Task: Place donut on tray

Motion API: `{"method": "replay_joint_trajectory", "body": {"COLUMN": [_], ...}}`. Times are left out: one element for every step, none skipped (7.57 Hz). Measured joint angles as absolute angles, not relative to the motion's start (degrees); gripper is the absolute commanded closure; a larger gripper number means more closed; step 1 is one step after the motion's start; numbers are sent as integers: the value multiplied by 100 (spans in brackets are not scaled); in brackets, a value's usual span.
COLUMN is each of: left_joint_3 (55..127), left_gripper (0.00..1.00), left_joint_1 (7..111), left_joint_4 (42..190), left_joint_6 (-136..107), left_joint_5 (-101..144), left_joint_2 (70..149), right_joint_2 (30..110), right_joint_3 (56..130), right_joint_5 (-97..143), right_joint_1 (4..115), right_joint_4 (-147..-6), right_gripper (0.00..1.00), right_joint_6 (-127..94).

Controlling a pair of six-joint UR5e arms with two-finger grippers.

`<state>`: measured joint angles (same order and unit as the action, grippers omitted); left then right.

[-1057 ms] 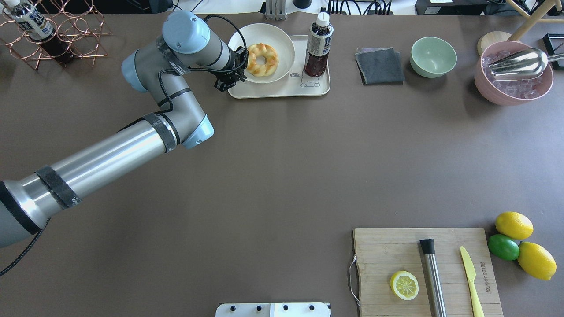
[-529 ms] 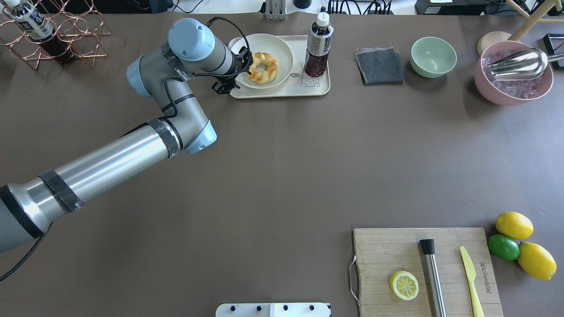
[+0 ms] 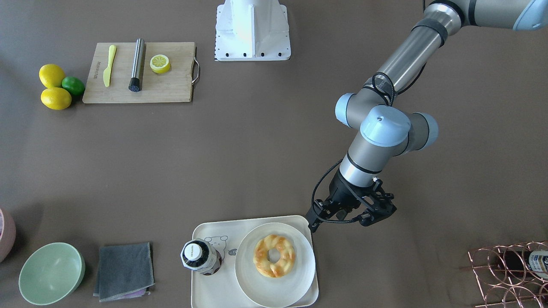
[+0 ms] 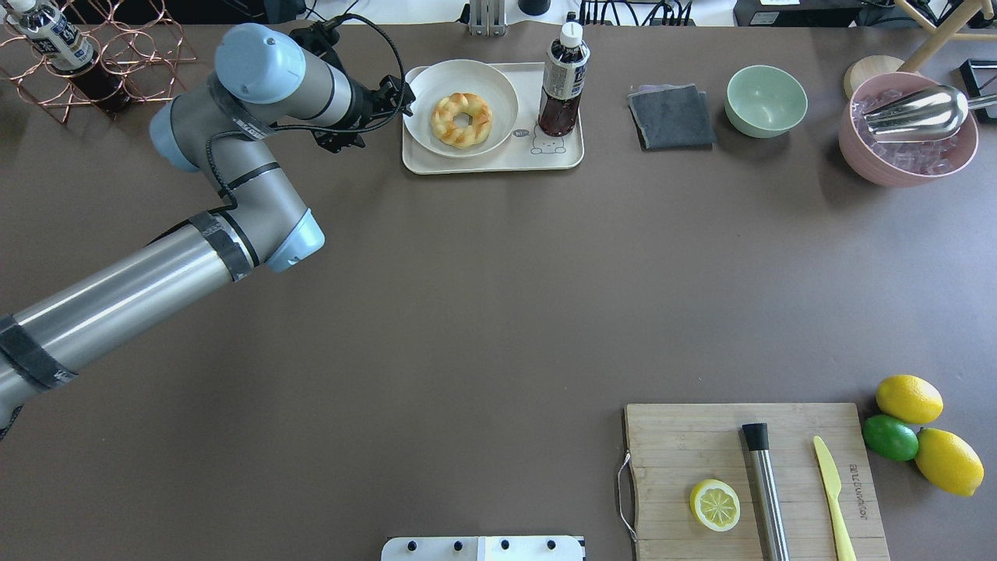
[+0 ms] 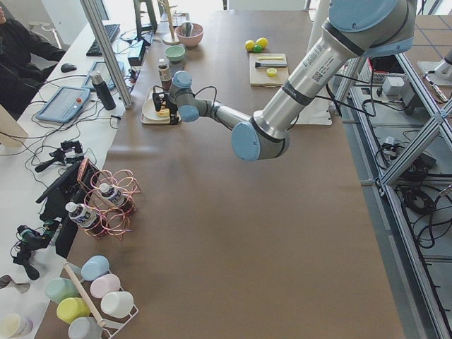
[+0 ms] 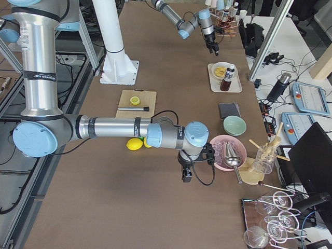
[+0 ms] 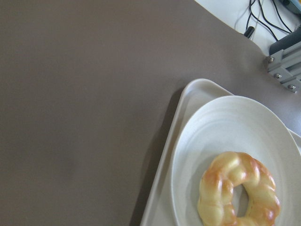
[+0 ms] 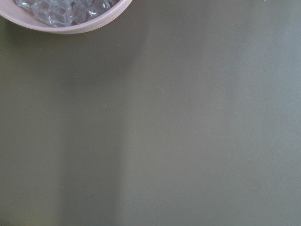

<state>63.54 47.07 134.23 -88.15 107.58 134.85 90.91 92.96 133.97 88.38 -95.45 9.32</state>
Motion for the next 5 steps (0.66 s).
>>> {"method": "replay_joint_trajectory", "body": {"left_joint_3": [6608, 6856, 7082, 7435, 8011], "left_gripper": [2, 2, 2, 2, 2], "left_joint_1": [4900, 5184, 5568, 6031, 6408], "left_joint_4": [13405, 13374, 13266, 12949, 12415], "left_joint_6": [-8141, -7528, -7149, -6731, -6031], "left_joint_5": [10910, 11161, 11583, 11989, 12296], "left_joint_2": [13180, 12839, 12538, 12256, 11852], "right_joint_2": [9093, 9099, 9102, 9104, 9105], "right_joint_3": [9302, 9309, 9312, 9316, 9322], "right_joint_5": [13422, 13441, 13451, 13468, 13525], "right_joint_1": [8860, 8870, 8873, 8876, 8876], "right_joint_4": [-9545, -9540, -9533, -9525, -9517], "right_gripper": [0, 0, 0, 0, 0], "right_joint_6": [932, 932, 932, 931, 927]}}
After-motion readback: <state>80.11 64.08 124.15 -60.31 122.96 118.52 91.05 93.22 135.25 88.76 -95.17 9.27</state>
